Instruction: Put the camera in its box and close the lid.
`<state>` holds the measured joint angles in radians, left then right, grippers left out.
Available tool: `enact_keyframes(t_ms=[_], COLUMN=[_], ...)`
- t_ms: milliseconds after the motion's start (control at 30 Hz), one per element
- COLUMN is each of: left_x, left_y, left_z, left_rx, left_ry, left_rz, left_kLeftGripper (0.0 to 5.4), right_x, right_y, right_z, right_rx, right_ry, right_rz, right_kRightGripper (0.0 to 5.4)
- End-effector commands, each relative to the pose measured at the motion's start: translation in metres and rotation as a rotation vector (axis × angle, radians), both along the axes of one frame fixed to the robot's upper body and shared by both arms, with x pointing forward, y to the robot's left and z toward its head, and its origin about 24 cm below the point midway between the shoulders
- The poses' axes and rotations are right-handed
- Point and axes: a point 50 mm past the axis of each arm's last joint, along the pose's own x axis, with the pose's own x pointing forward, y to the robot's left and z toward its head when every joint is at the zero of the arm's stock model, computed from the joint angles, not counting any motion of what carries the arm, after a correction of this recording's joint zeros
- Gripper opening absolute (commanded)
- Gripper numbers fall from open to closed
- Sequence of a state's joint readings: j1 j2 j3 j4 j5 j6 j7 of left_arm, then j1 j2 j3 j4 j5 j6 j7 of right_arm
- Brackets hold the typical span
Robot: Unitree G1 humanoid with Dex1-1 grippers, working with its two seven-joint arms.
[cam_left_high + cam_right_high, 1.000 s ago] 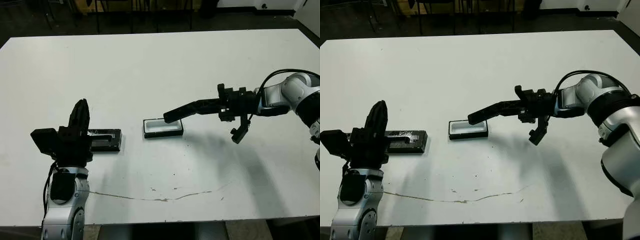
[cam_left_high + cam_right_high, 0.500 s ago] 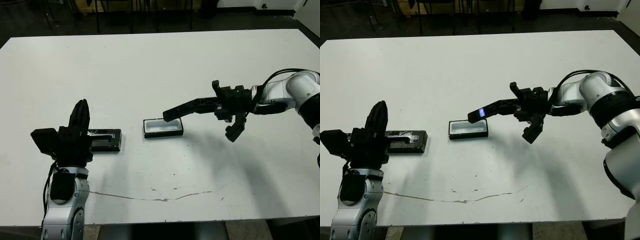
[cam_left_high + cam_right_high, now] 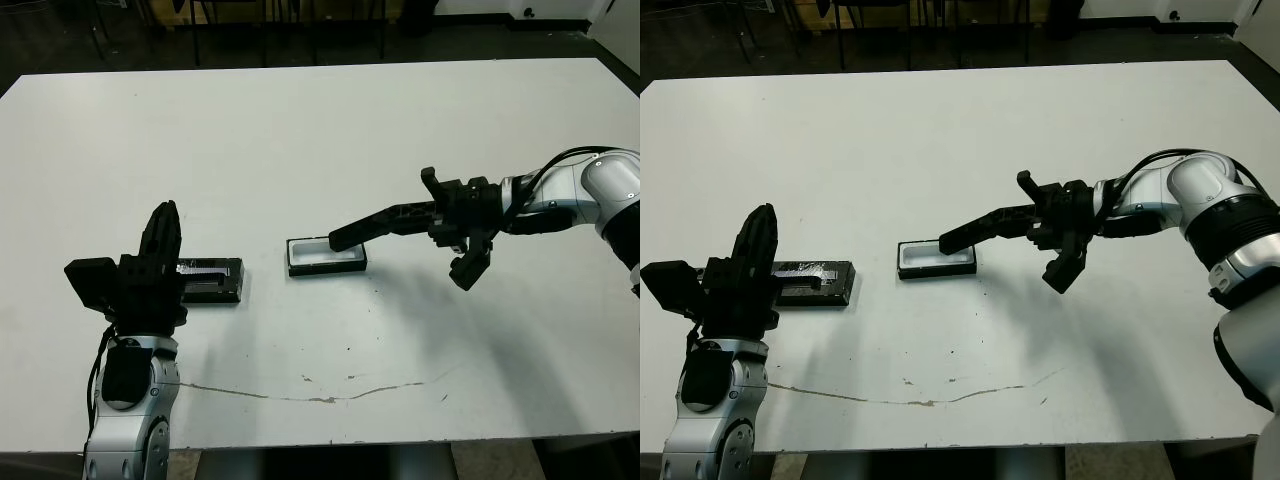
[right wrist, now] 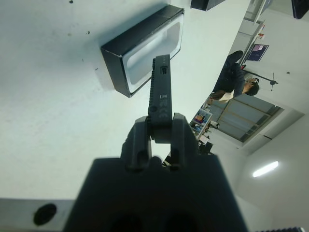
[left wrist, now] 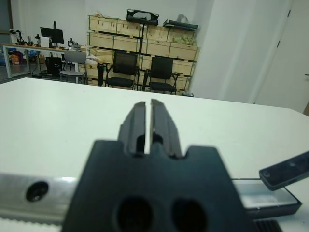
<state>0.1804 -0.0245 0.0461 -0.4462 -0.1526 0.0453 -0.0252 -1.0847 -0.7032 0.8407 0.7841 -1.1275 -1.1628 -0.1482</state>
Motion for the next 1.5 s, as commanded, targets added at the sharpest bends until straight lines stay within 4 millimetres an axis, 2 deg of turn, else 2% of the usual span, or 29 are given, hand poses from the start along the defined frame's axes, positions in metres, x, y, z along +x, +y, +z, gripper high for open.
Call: enact_keyframes(t_ms=[33, 700, 800, 1300, 1500], left_x=[-0.002, -0.005, -0.006, -0.009, -0.008], left_y=[0.003, 0.001, 0.001, 0.0, 0.0], left_z=[-0.006, -0.008, -0.009, -0.013, -0.014], left_rx=[0.009, 0.013, 0.005, 0.001, 0.01], left_ry=[0.035, 0.034, 0.035, 0.04, 0.039], left_rz=[0.011, 0.019, 0.02, 0.029, 0.025], left_kLeftGripper=[0.0, 0.0, 0.0, 0.0, 0.0], right_x=[-0.004, -0.011, -0.01, -0.014, -0.011], right_y=[-0.002, -0.003, -0.006, -0.002, 0.002], right_z=[-0.004, -0.014, -0.016, -0.019, -0.013], right_rx=[-0.023, -0.011, -0.015, -0.037, -0.026], right_ry=[0.018, 0.045, 0.076, 0.084, 0.092], right_rz=[0.006, 0.071, 0.023, 0.009, 0.01], right_kRightGripper=[0.0, 0.0, 0.0, 0.0, 0.0])
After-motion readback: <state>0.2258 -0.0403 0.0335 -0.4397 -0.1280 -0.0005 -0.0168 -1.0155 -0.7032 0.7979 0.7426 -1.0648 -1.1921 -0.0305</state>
